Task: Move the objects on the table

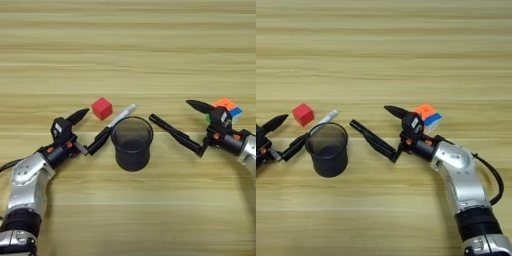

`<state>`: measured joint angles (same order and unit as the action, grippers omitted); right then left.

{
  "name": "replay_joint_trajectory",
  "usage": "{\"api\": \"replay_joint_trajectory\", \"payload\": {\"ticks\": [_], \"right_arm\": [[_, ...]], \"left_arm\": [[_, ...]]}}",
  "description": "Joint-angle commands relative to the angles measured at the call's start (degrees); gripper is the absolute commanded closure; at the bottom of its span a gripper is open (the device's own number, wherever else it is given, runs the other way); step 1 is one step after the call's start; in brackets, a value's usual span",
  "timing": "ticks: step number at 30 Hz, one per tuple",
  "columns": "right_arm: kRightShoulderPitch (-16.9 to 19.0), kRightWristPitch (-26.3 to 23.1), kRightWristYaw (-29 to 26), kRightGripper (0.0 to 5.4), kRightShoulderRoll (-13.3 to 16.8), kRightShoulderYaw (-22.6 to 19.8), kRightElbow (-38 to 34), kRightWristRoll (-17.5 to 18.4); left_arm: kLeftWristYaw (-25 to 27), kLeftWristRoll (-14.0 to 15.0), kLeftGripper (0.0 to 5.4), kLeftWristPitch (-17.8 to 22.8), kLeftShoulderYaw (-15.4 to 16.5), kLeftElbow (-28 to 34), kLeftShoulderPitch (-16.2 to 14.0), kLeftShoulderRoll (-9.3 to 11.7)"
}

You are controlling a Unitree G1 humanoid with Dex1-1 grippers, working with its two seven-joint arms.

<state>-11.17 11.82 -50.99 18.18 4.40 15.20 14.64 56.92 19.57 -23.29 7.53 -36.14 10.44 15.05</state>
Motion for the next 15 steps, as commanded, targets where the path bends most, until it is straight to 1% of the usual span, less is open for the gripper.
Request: {"api": "replay_joint_trajectory", "payload": {"ticks": [1, 7, 15], "right_arm": [[-0.8, -0.8, 2.2, 0.00, -0.7, 0.8, -0.1, -1.8], [-2.1, -1.2, 5.3, 0.00, -2.0, 1.5, 0.8, -3.6], [-2.7, -2.1, 6.9, 0.00, -3.1, 2.8, -0.6, -4.6]], "left_arm": [[-0.5, -0.2, 0.03, 0.8, -0.7, 1.4, -0.1, -0.2], [-1.2, -1.3, 0.03, 0.5, -2.1, 0.9, 0.6, -1.2], [-1.8, -2.4, 0.03, -0.1, -3.5, 0.1, 1.4, -1.8]]}}
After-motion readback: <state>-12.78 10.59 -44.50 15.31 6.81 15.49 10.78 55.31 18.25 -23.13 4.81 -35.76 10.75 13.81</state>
